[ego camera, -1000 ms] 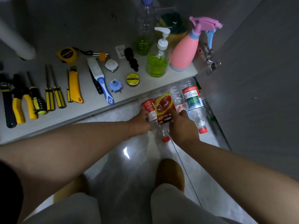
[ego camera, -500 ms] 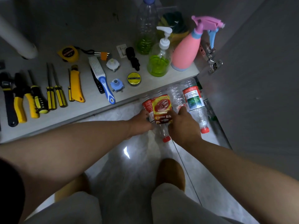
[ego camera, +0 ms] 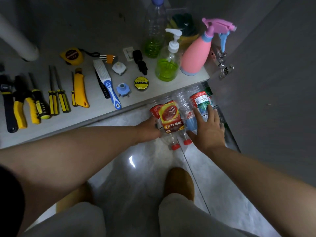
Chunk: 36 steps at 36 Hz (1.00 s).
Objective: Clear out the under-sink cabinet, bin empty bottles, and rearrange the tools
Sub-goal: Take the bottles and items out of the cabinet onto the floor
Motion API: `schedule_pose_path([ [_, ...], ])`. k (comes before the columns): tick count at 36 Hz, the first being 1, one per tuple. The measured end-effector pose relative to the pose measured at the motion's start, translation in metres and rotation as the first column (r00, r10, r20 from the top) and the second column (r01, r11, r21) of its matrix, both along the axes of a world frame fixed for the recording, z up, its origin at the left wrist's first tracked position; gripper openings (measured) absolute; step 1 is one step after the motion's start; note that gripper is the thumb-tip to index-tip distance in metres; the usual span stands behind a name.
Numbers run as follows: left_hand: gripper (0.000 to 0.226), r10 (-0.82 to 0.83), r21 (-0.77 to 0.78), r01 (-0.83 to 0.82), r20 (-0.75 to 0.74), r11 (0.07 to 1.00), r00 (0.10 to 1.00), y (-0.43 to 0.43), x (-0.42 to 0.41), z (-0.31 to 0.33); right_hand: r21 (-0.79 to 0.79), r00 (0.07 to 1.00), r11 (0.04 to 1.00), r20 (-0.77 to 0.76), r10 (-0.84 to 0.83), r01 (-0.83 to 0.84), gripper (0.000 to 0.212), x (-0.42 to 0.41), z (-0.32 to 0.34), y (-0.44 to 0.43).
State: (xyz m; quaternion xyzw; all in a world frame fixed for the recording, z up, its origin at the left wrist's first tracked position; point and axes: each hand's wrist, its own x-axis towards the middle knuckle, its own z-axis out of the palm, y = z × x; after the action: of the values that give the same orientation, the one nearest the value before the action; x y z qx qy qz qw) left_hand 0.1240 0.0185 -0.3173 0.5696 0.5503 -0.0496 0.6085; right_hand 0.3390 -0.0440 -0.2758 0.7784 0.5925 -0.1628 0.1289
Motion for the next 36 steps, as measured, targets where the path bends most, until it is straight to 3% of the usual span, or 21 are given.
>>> schedule_pose_path([
  [14,0.077,-0.114,0.072,0.114,-0.007,0.991,0.993,-0.001,-0.005,0.01,0.061,0.999,0.997,0.02,0.046,-0.047,0.096,0.004,-0.004,-0.001],
  [21,0.06,-0.215,0.267,0.232,-0.095,0.935,0.972,-0.002,-0.021,0.018,0.246,0.965,0.94,-0.062,0.256,-0.234,0.08,-0.005,0.004,0.003],
  [27,0.043,-0.277,0.425,0.309,-0.137,0.851,0.951,0.0,-0.048,0.047,0.245,0.86,0.873,-0.198,0.47,-0.421,0.065,-0.033,0.028,0.024],
  [32,0.031,-0.2,0.549,0.246,-0.144,0.798,0.969,0.008,-0.078,0.068,0.293,0.772,0.803,-0.245,0.587,-0.518,0.041,-0.068,0.055,0.047],
  [36,0.03,-0.119,0.618,0.152,-0.095,0.771,0.988,0.022,-0.088,0.084,0.396,0.836,0.823,-0.202,0.51,-0.407,0.045,-0.082,0.076,0.074],
])
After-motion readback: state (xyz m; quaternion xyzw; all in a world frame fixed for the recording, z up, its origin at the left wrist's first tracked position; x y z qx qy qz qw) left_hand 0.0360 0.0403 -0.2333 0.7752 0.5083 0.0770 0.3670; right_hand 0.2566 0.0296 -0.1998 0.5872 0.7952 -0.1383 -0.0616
